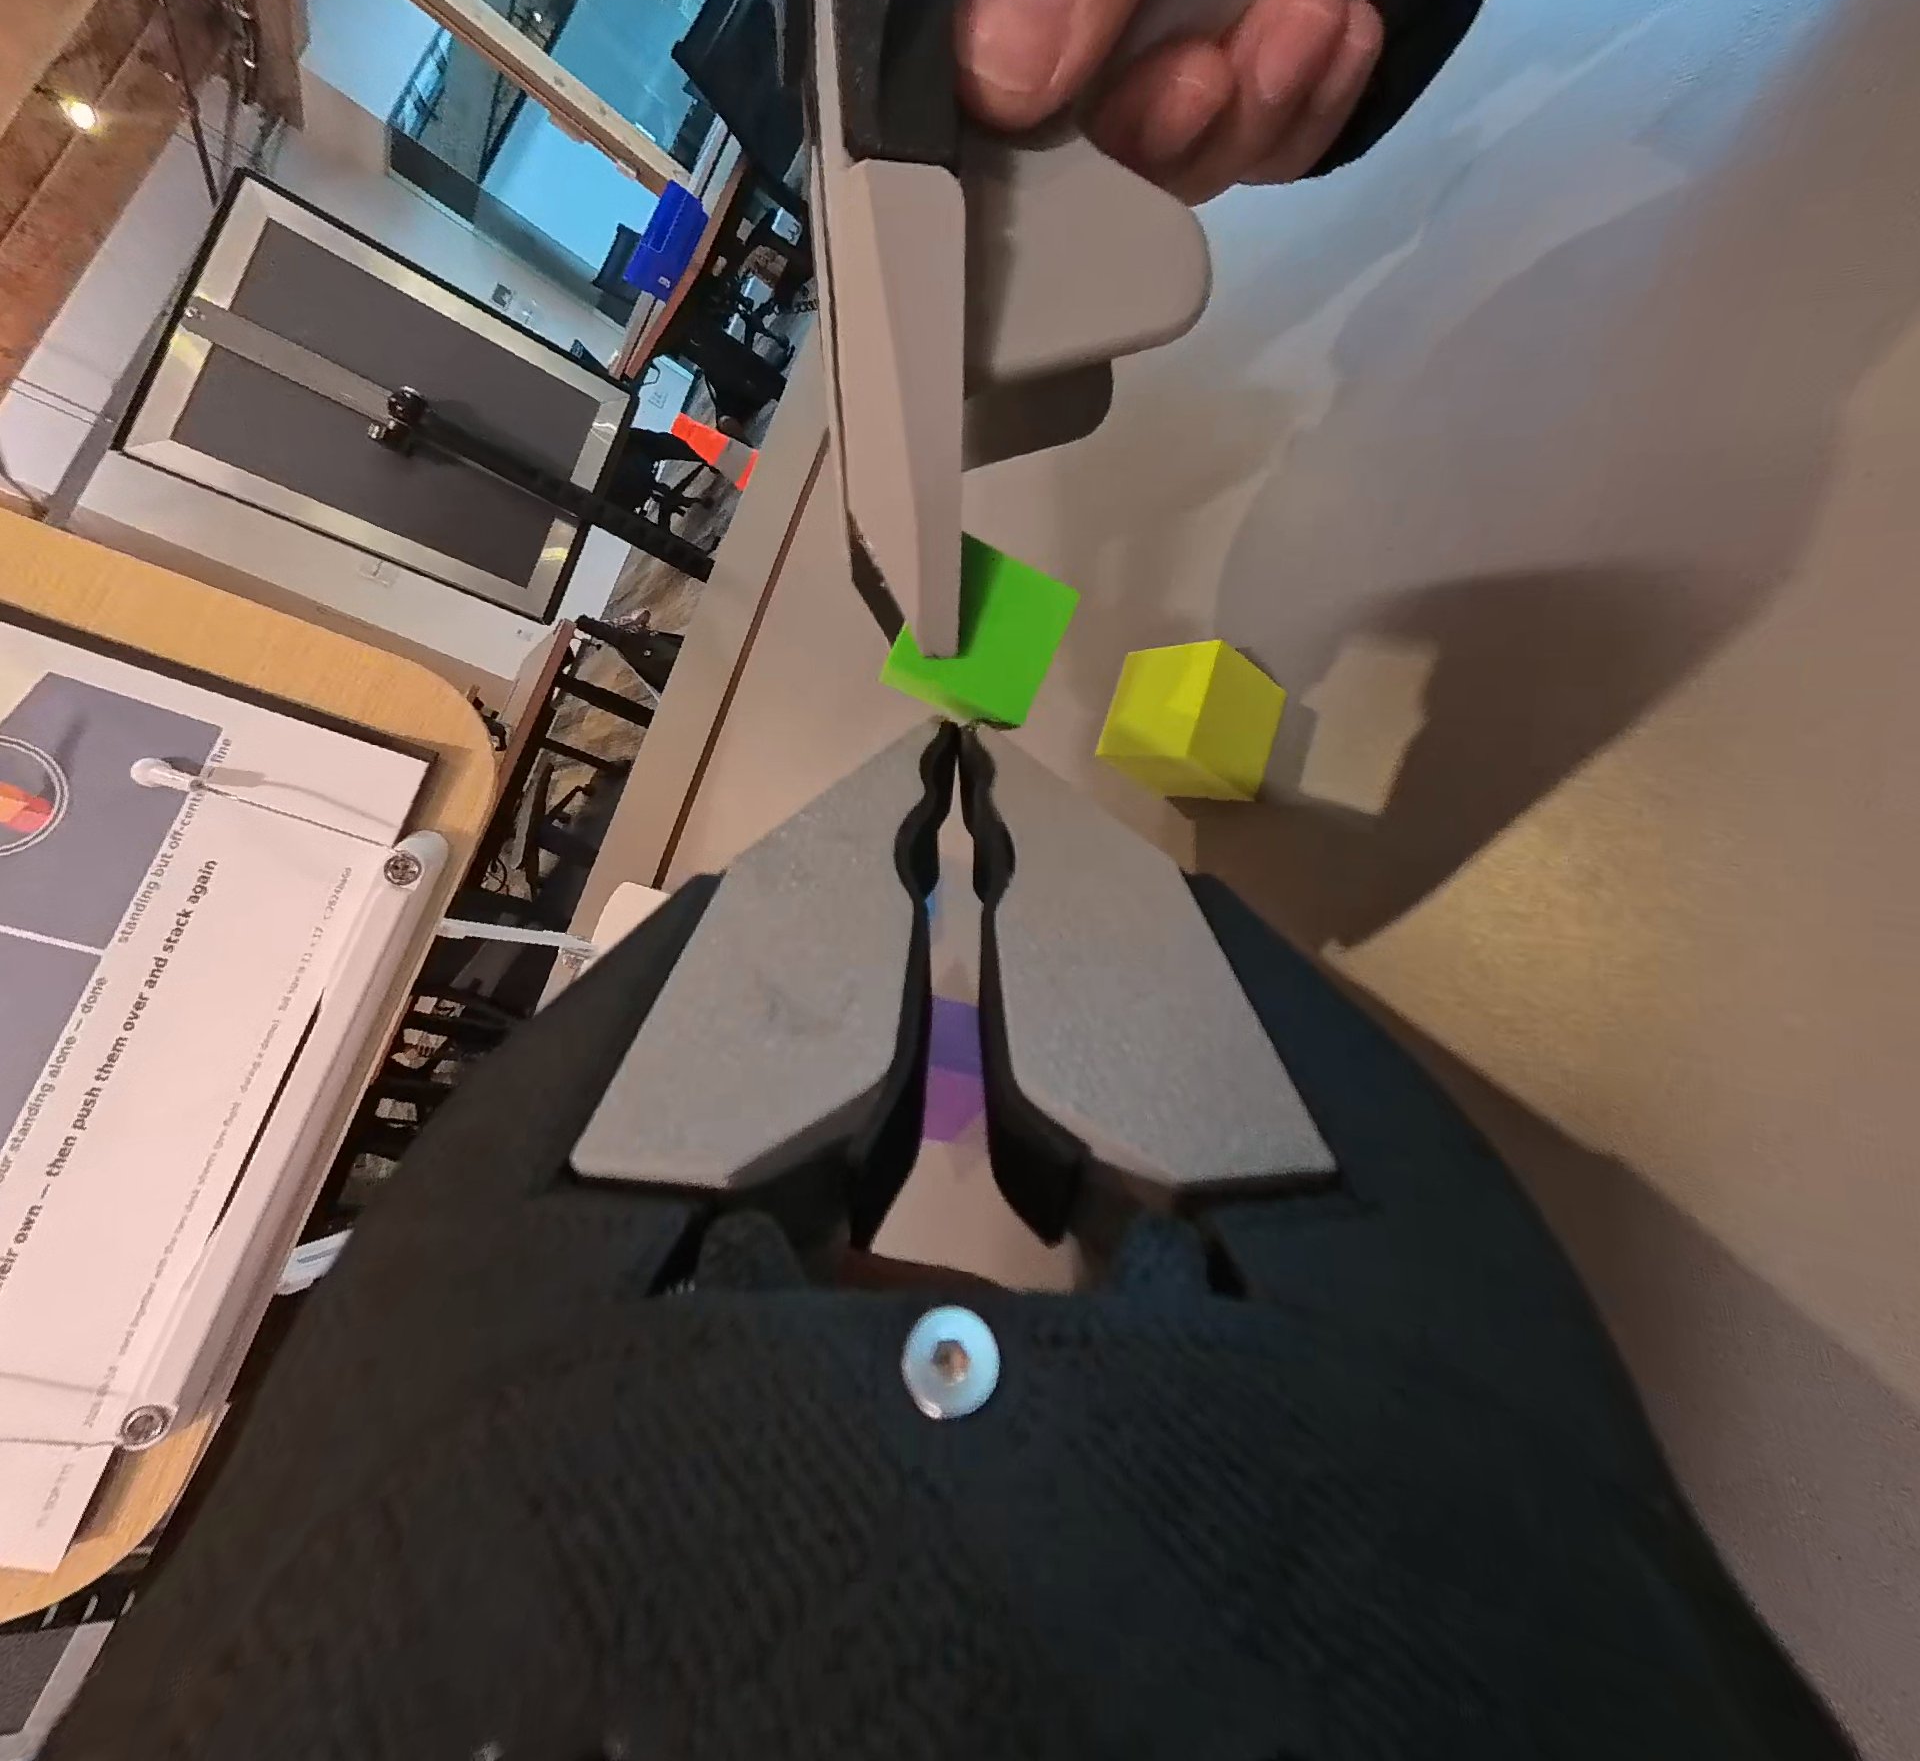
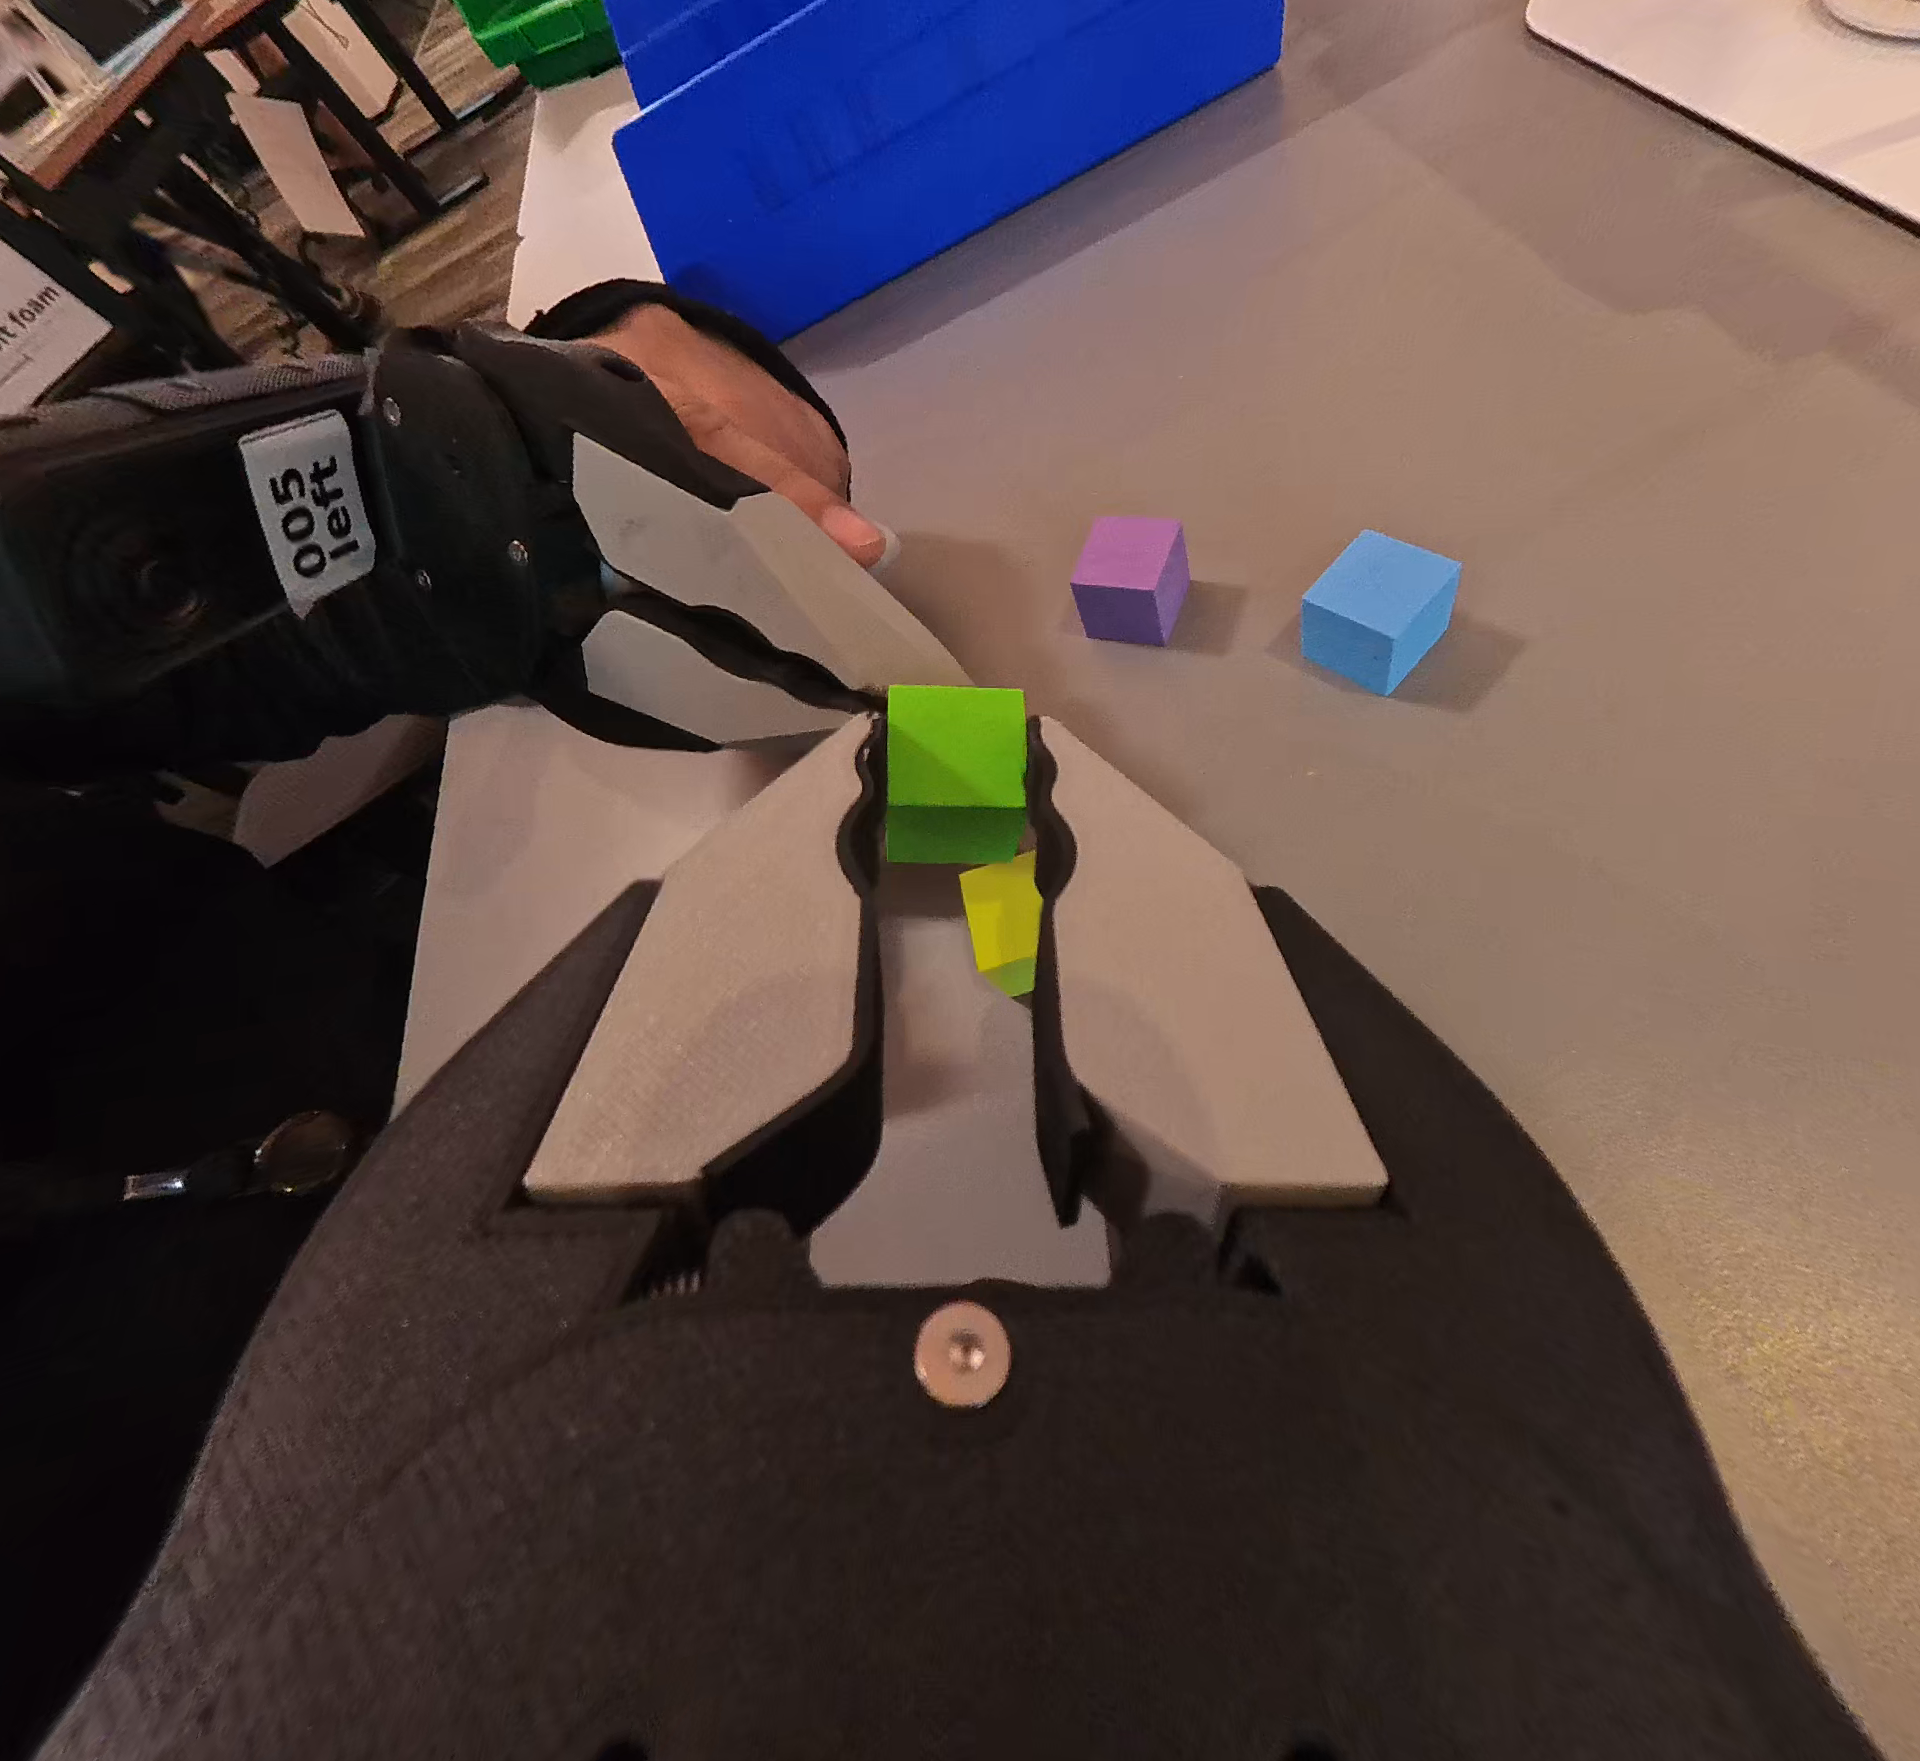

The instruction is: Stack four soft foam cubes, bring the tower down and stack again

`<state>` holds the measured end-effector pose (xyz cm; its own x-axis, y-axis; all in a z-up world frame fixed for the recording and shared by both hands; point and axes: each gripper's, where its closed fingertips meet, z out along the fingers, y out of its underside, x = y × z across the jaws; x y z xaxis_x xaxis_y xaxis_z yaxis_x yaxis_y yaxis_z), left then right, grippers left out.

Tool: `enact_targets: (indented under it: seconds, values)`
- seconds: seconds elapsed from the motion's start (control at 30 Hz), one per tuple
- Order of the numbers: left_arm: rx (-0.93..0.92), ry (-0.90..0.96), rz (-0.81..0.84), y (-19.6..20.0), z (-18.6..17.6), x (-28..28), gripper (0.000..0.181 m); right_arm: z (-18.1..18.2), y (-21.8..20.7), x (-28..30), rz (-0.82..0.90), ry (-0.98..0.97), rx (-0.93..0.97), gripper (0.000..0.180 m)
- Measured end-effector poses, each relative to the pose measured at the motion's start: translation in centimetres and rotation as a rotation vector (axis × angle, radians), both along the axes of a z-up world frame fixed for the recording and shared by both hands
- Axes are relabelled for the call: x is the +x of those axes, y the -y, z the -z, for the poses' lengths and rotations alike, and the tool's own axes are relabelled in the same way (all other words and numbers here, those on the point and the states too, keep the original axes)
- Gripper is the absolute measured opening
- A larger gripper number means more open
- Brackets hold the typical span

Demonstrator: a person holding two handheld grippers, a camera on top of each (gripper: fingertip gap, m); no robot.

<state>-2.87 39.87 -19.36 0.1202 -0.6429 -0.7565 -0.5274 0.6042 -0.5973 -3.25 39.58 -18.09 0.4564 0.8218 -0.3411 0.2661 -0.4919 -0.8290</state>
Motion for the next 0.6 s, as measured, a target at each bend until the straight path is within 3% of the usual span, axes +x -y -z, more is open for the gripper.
enact_targets:
  seconds: [0.33, 0.6]
  values:
    - [-0.068, 0.007, -0.124, -2.7, 0.0, -1.5, 0.0, 1.3, 1.1, 0.8, -0.19, 0.158, 0.285, 0.024]
    - [-0.171, -0.008, -0.261, -4.8, 1.0, -2.5, 0.0, 1.7, 1.3, 0.8, -0.227, 0.195, 0.343, 0.024]
